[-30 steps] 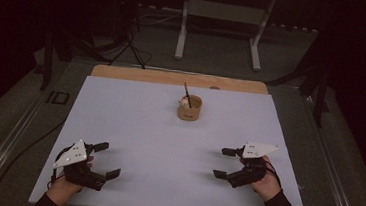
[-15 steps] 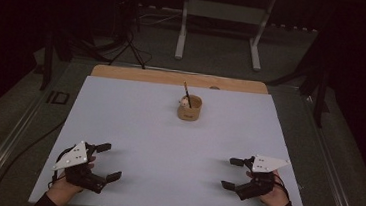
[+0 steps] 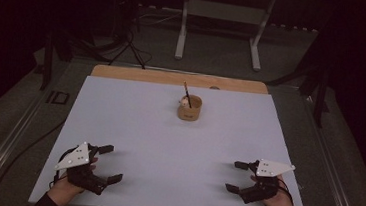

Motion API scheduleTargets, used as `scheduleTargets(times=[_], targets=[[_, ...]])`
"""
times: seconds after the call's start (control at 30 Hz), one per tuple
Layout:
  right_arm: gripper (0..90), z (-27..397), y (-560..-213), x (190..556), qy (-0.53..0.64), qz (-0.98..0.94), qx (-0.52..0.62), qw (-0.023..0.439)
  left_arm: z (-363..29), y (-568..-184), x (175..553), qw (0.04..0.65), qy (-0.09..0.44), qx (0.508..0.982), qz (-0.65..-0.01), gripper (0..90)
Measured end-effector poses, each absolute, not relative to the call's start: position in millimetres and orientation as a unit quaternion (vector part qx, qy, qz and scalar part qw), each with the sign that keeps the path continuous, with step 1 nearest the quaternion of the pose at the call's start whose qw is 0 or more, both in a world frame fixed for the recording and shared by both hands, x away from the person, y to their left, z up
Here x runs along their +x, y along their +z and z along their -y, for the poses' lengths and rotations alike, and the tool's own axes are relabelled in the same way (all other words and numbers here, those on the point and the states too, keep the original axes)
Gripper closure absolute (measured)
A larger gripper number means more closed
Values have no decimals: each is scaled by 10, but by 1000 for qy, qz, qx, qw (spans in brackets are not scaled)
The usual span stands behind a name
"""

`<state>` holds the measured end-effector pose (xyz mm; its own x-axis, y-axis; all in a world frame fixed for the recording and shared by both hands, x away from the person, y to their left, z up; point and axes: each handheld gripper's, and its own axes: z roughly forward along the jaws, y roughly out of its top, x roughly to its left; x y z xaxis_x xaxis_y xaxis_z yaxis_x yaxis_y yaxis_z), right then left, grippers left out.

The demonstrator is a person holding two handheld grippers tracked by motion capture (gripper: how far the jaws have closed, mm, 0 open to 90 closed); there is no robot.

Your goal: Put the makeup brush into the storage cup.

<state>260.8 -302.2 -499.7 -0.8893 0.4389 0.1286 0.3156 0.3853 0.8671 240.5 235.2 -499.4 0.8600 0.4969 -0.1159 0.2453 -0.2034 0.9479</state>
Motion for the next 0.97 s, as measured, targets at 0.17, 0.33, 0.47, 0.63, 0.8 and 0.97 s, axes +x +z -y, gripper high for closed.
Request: scheduleTargets(times=[0.17,0.33,0.47,0.63,0.8,0.97], targets=[[135,3084,-5036,2642,511,-822,244,53,-2357,-5001,2403,580,108,770,-241,6],[135,3087,-5032,2639,511,-823,243,56,-2356,-4997,2400,580,112,769,-242,6],[135,3079,-5043,2638,508,-824,243,52,-2353,-4998,2399,579,112,770,-243,6],[135,3083,-5050,2644,510,-822,247,45,-2358,-5007,2404,581,110,768,-246,6],[136,3084,-5059,2648,510,-823,247,43,-2355,-5012,2404,580,109,769,-246,6],[136,3084,-5051,2643,510,-823,248,45,-2352,-5010,2405,579,110,769,-247,6]])
